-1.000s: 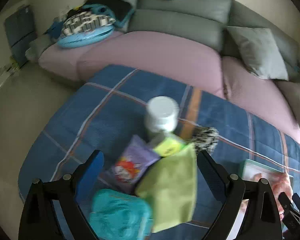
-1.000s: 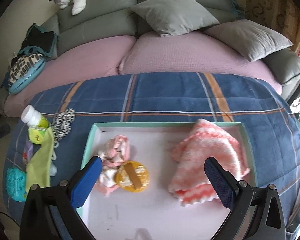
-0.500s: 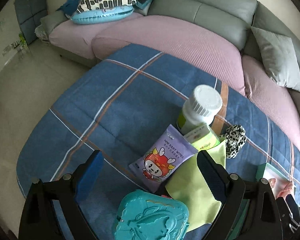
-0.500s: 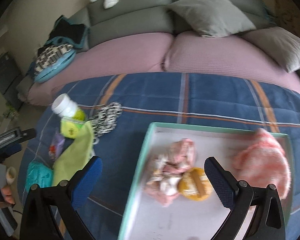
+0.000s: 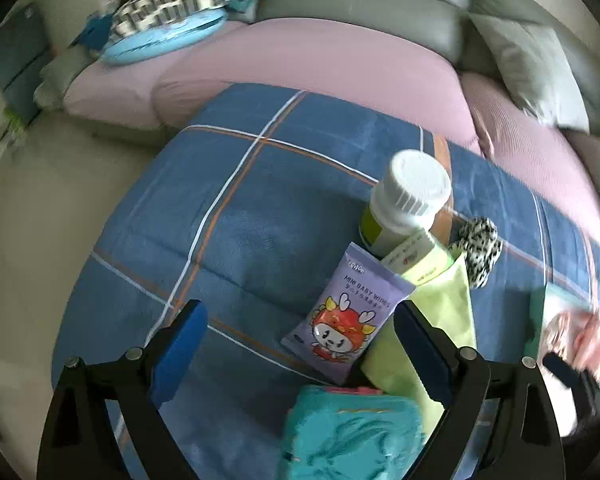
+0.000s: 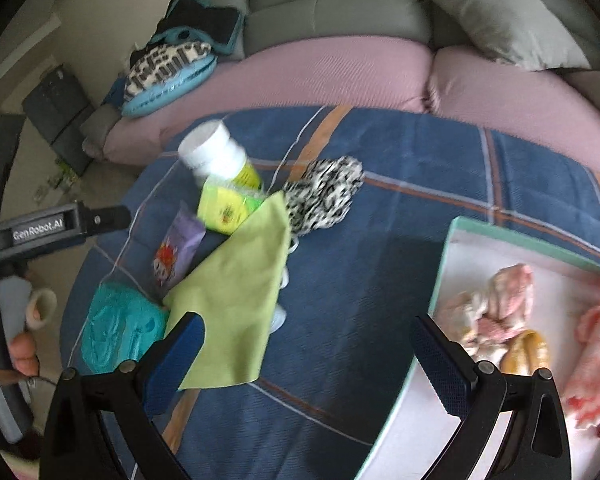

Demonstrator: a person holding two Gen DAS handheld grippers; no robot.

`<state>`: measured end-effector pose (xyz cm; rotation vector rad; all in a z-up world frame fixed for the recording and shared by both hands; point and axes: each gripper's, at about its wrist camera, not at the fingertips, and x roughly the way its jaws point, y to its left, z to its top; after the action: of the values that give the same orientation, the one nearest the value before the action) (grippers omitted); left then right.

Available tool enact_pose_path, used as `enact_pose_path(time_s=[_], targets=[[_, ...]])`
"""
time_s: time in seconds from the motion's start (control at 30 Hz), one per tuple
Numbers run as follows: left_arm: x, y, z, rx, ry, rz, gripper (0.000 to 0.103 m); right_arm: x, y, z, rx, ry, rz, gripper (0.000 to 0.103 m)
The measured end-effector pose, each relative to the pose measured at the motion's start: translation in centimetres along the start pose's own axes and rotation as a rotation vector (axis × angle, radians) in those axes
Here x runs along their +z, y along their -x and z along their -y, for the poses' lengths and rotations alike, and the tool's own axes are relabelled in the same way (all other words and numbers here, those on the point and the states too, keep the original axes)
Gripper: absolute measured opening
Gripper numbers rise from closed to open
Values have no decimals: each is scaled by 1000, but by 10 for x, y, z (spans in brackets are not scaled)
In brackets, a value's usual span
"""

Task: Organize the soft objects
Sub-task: 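Move both open tools toward the items beside the tray, then grasp purple baby-wipes pack with left tool while right tool grasps green cloth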

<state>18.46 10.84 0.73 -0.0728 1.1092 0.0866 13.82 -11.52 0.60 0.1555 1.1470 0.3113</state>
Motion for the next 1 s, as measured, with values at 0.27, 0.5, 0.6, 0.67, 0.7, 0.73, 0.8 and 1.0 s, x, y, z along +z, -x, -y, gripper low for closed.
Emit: enact_pose_path(time_s=[0.27,0.5,0.6,0.67,0.7,0.73,0.8,1.0], targets=[[14,-39,-8,-144,-87,-114,95,-9,-27,-9,44,8,-70,96],[19,-71,5,-200,-175,-223,94,-16,-44,-17,73,23,-112,80],[21,-82,10,-197,-202,-256,94,-17,-45,-18,118,12,-116,59],[23,-87,13,-186,-217,-272,94,-18,-46,-19,118,20,-120,55],[25,-89,14,-183,-225,-277,93,-19,-46,-20,114,24,-119,49],[26,-91,16,-183,-234,-284,92,-19,-46,-21,112,26,-117,46],[29,-95,20,-186,-242,-296,88,-19,-45,-22,120,23,-111,34],[37,-103,25,-198,-244,-332,70,-18,-33,-24,108,37,-70,14]])
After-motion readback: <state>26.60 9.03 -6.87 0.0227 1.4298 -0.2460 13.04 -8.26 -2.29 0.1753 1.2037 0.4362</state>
